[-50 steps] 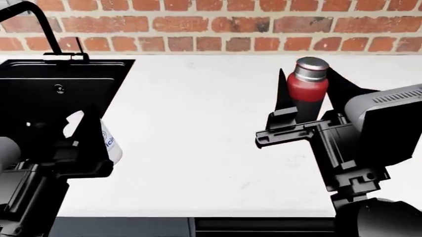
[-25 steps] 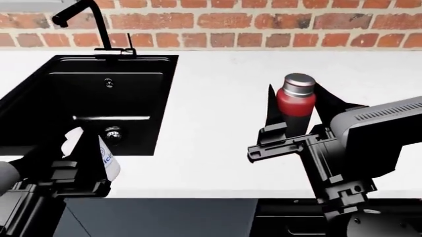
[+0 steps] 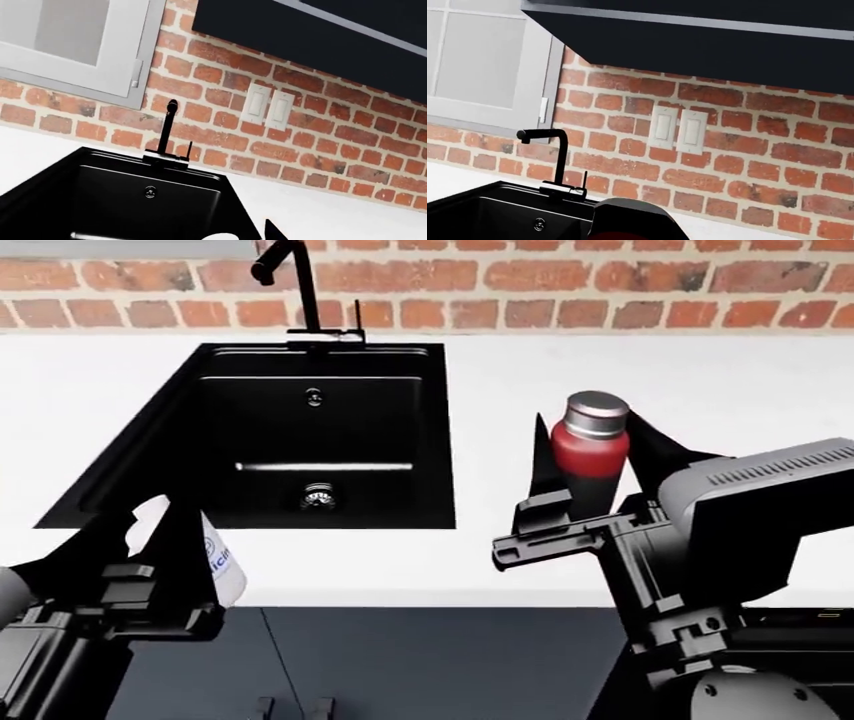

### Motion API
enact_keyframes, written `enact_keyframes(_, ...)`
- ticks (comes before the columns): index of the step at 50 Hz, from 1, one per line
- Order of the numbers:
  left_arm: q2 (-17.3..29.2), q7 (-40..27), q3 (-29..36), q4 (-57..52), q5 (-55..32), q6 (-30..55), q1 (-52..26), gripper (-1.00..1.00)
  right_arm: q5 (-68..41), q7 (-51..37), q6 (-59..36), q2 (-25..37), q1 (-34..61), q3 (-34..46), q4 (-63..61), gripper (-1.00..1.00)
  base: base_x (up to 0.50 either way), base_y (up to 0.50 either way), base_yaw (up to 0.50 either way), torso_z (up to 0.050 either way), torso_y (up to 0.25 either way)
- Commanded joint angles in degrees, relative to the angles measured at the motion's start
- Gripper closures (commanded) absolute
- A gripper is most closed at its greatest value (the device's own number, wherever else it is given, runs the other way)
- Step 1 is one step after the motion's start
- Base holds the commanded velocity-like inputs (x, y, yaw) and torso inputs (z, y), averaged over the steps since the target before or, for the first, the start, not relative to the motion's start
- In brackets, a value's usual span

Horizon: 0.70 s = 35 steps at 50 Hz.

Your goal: Pick and place the shaker into the drawer. Then close the cabinet.

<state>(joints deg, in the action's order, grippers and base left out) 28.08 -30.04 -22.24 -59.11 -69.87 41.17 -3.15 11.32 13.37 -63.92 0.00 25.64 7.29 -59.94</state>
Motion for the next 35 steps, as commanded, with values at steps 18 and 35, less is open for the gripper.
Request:
enact_keyframes(18, 3.2, -3.6, 1.3, 0.2, -3.8, -3.5, -0.5, 1.00, 0.5, -1.5, -1.2, 0.0, 1.7, 2.8, -0.1, 1.00, -0.12, 0.50, 0.00, 0.000, 0.000)
enact_keyframes(35, 2.5, -1.7, 2.9, 0.3, -0.8, -5.2, 1.9, 1.00, 0.5, -1.4, -0.5, 0.0, 0.4, 3.0, -0.1, 1.00, -0.12, 0.50, 0.00, 0.000, 0.000)
